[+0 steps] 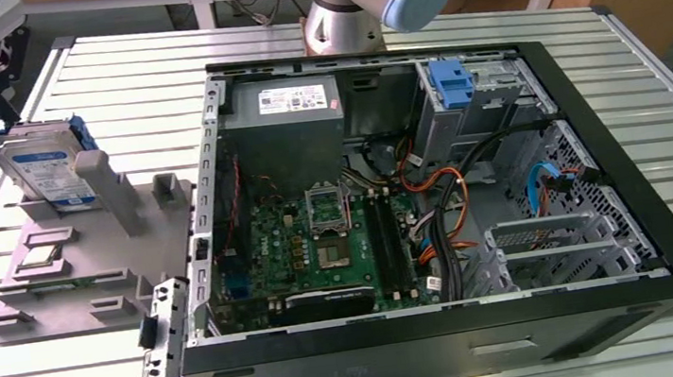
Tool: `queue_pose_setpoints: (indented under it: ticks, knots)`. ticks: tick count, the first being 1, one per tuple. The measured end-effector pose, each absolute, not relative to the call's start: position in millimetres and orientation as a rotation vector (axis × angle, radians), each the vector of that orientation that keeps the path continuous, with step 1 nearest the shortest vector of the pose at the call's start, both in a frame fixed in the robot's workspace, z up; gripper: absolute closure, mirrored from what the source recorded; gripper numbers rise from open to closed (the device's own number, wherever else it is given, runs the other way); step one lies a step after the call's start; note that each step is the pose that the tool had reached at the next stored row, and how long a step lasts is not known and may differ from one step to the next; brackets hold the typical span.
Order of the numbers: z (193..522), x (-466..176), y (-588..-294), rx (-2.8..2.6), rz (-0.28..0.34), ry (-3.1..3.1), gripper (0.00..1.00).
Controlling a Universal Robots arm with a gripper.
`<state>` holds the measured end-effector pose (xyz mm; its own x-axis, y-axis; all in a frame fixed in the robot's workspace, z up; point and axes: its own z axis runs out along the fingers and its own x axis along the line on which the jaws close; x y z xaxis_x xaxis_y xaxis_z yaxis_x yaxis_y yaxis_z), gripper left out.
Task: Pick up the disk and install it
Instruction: 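Pick up the disk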
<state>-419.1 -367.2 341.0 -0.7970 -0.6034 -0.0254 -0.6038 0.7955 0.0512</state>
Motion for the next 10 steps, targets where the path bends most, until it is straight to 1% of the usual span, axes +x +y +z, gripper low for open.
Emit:
queue_pose_setpoints:
  ticks: [10]
  knots:
    - [341.0,-418.9,-367.2,-1.054,0.093,2.95,0.9]
